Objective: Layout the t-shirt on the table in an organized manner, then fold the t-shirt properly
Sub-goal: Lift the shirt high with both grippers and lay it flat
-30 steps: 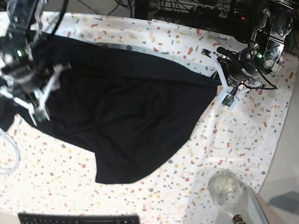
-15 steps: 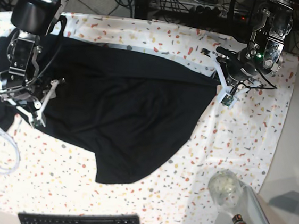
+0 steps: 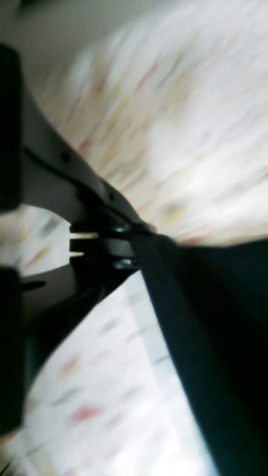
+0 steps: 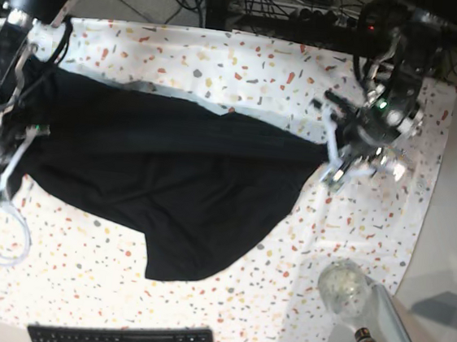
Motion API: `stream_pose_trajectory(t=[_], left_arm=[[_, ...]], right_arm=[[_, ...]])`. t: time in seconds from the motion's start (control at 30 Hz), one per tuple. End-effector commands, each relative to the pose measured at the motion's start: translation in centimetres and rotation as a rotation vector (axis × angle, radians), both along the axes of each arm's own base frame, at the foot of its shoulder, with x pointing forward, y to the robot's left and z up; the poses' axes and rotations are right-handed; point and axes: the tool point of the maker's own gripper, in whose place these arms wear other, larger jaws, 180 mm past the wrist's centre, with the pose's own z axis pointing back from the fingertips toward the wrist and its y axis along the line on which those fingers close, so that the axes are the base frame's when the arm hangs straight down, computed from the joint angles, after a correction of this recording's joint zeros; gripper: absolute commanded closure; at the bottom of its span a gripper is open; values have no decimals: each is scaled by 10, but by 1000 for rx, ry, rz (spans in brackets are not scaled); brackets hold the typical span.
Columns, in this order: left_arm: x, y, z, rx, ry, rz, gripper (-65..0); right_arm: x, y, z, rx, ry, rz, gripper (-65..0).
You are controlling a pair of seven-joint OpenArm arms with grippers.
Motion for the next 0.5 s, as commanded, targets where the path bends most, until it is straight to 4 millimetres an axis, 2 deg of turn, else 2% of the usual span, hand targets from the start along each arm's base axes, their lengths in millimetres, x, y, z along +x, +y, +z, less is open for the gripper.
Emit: stream_pose_trajectory(t=[0.0, 0.03, 0.13, 0.23, 0.27, 0.3, 0.4, 0.47], left_arm=[[27, -6, 21, 39, -88, -34, 0], [41, -10, 27, 80, -112, -53, 0], [100, -17, 59, 172, -215, -51, 0], [170, -20, 100, 218, -295, -14, 0], [187, -23, 114, 220, -315, -5, 0], [207, -28, 132, 213, -342, 3, 0], [255, -32, 208, 206, -463, 26, 0], [279, -39, 269, 194, -564, 35, 0]], right_arm=[[34, -7, 24, -27, -75, 19, 0], [52, -11, 31, -30, -87, 30, 0], [109, -17, 54, 6, -151, 62, 0], [169, -26, 98, 62, -262, 81, 0], [185, -27, 116, 77, -302, 87, 0], [201, -32, 141, 85, -353, 90, 0], [231, -44, 224, 67, -513, 98, 0], [243, -48, 287, -4, -601, 128, 0]])
